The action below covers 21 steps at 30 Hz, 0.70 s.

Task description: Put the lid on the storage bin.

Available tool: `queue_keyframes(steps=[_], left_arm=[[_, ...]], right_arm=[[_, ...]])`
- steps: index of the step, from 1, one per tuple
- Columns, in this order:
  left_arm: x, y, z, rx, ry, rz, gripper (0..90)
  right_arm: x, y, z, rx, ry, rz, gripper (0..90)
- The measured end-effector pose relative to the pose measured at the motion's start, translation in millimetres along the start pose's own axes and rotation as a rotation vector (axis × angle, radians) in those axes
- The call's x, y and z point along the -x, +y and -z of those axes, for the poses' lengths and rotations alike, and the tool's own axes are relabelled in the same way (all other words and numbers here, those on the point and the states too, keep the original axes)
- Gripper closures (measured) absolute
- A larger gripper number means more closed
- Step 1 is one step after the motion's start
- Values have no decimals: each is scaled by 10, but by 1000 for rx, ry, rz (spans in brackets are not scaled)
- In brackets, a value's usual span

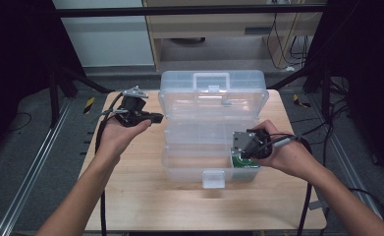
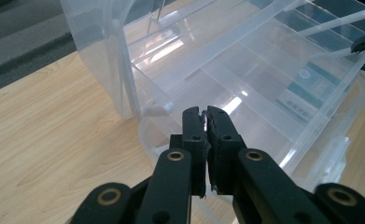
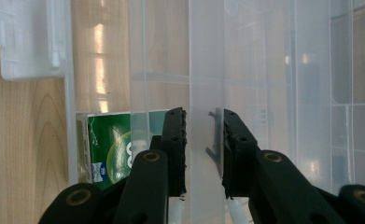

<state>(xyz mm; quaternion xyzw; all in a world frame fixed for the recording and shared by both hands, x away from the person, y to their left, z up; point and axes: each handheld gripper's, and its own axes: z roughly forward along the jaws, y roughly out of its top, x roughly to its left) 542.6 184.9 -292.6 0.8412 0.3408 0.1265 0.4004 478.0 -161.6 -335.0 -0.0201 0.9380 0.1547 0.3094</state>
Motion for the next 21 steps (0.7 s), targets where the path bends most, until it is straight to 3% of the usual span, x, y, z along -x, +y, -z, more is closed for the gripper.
queue_keyframes(steps=[21], left_arm=[[-14,73,-4,43,7,30,900]], right_arm=[[-57,-15,-6,3,2,-4,740]])
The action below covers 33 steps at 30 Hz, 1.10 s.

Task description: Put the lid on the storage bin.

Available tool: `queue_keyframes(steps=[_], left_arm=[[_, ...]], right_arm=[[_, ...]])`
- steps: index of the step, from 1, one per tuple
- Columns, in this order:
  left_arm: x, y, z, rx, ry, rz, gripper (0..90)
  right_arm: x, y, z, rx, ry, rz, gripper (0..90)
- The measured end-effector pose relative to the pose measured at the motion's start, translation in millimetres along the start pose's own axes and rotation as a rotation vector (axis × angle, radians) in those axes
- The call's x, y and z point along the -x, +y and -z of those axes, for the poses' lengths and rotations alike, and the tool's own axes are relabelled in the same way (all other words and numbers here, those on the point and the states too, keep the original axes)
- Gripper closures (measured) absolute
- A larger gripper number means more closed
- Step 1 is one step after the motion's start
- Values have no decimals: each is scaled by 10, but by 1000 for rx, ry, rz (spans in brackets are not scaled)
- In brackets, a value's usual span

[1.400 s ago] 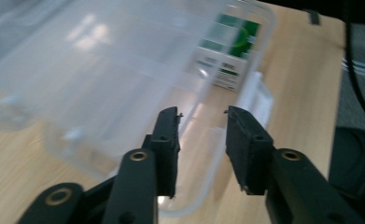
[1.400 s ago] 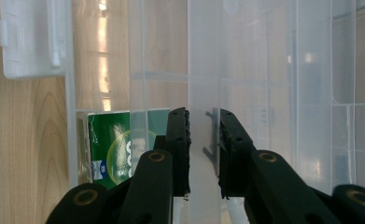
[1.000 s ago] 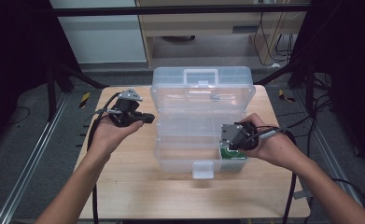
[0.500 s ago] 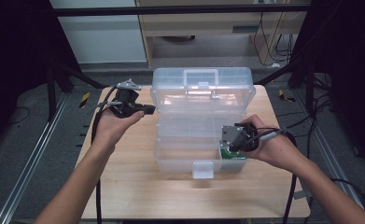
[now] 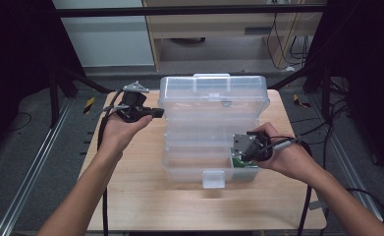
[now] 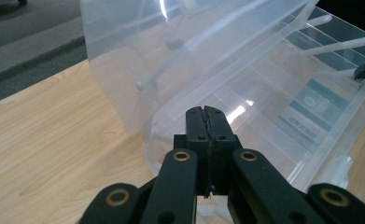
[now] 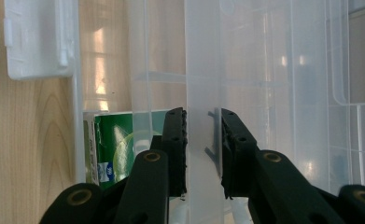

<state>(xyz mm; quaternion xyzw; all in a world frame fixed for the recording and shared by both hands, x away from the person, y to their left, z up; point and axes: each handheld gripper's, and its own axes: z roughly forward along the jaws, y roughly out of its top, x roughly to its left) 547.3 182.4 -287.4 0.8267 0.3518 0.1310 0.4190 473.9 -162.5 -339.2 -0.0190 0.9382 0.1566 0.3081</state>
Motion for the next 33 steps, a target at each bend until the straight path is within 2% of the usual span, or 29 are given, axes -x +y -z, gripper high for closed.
queue_keyframes(steps=[8,12,16,19,20,21,24,26,33], left_arm=[[17,-18,15,-1,-10,-5,900],[33,-29,7,-6,-12,-5,900],[44,-38,11,-10,-14,-9,900],[55,-62,24,-11,-18,-12,900],[55,-62,24,-11,-18,-12,900],[61,-76,23,-12,-22,-10,900],[77,-102,20,-13,-25,-15,900],[83,-113,21,-15,-23,-18,900],[140,-230,35,-25,-41,-27,900]], right_arm=[[-20,-20,-15,0,15,3,739],[-37,-33,-14,4,19,-11,728],[-50,-37,-7,7,23,-15,700],[-62,-54,23,19,25,-41,613],[-62,-54,23,19,25,-41,613],[-65,-68,42,30,23,-74,545],[-81,-84,67,48,32,-124,451],[-97,-99,94,64,20,-164,364],[-144,-173,213,119,6,-302,215]])
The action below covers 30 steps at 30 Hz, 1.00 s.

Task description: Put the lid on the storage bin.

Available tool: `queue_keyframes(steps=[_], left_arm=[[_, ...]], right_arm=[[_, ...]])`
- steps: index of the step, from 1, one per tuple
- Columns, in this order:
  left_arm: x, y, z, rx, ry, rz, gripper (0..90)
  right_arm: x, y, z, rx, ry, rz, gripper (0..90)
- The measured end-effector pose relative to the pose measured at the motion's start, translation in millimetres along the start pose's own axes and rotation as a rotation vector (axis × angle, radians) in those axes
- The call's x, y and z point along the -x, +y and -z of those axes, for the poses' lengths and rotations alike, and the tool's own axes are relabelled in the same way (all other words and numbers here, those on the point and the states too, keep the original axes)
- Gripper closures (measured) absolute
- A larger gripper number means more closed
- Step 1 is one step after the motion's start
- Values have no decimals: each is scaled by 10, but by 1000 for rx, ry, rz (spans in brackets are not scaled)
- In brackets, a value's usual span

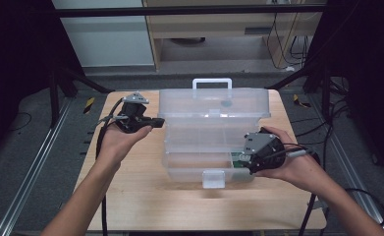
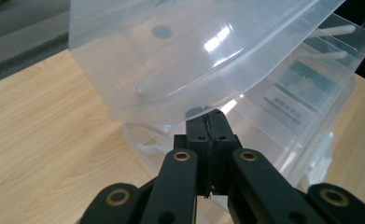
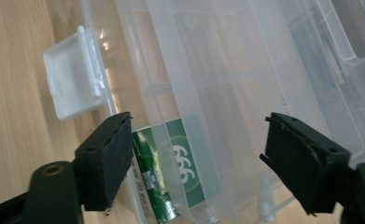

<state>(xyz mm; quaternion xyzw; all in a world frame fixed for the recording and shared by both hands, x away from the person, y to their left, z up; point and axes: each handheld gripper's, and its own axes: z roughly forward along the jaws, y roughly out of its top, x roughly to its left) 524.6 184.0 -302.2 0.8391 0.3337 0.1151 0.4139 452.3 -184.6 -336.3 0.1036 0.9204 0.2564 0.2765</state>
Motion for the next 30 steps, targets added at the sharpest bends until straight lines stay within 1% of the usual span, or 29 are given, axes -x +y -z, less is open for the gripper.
queue_keyframes(steps=[4,6,8,9,12,13,14,15,18,21,23,25,30], left_arm=[[30,-77,1,1,-12,-3,900],[52,-110,1,4,-8,-10,900],[75,-138,1,3,-6,-18,900],[85,-152,-2,5,-11,-19,900],[115,-196,-11,11,-6,-28,900],[115,-196,-11,11,-6,-28,900],[128,-215,-14,15,-7,-30,900],[145,-239,-20,16,-5,-34,900],[173,-277,-28,13,-1,-42,900],[193,-307,-30,12,5,-49,900],[201,-324,-31,14,3,-49,900],[205,-334,-29,16,6,-50,900],[228,-401,-42,18,0,-50,900]], right_arm=[[-19,-63,88,23,-8,-60,194],[-38,-94,138,37,-4,-91,193],[-59,-133,194,39,-12,-105,187],[-66,-148,205,42,-14,-110,185],[-84,-217,243,42,-17,-132,170],[-84,-217,243,42,-17,-132,170],[-91,-270,255,34,-15,-164,162],[-90,-286,262,36,-19,-171,161],[-76,-350,280,36,-20,-214,147],[-52,-406,302,42,-30,-250,143],[-40,-440,313,50,-32,-266,140],[-34,-457,317,48,-34,-266,140],[-30,-545,333,36,-45,-288,137]])
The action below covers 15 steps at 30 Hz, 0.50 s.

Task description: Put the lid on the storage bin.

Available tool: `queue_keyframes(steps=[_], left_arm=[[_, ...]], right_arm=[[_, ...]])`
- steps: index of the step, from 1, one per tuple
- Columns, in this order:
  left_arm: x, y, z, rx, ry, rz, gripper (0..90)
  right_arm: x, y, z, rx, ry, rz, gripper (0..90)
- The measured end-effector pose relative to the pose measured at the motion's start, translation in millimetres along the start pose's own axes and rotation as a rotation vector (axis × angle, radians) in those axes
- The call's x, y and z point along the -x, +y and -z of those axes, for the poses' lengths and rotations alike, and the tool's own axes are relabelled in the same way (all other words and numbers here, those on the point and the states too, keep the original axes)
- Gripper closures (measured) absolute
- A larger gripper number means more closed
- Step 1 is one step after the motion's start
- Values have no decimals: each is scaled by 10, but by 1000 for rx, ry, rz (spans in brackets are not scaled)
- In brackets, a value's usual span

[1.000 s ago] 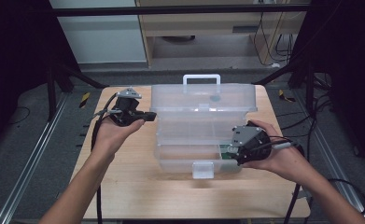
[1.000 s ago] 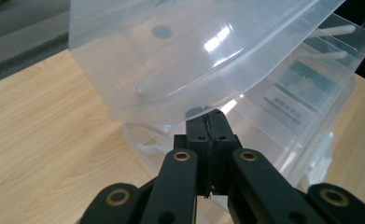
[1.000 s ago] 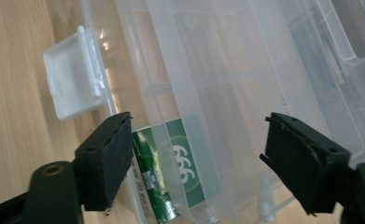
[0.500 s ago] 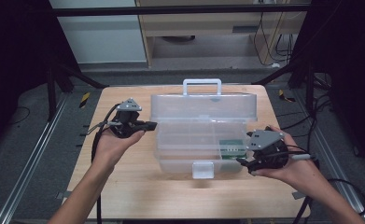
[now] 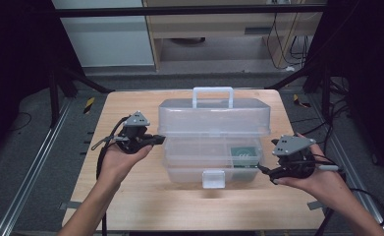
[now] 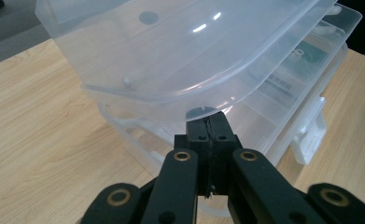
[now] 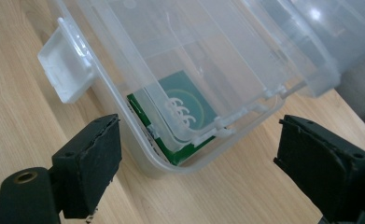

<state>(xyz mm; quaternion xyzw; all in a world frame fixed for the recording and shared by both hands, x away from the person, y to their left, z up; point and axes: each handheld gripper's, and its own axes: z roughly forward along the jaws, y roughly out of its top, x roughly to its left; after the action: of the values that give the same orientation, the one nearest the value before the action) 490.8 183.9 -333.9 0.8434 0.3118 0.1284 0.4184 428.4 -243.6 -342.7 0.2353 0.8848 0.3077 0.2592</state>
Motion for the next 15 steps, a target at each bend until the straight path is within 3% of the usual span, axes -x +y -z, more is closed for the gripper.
queue_keyframes(steps=[15], left_arm=[[53,-167,-44,0,-17,2,900]], right_arm=[[85,-228,57,-15,-46,-59,134]])
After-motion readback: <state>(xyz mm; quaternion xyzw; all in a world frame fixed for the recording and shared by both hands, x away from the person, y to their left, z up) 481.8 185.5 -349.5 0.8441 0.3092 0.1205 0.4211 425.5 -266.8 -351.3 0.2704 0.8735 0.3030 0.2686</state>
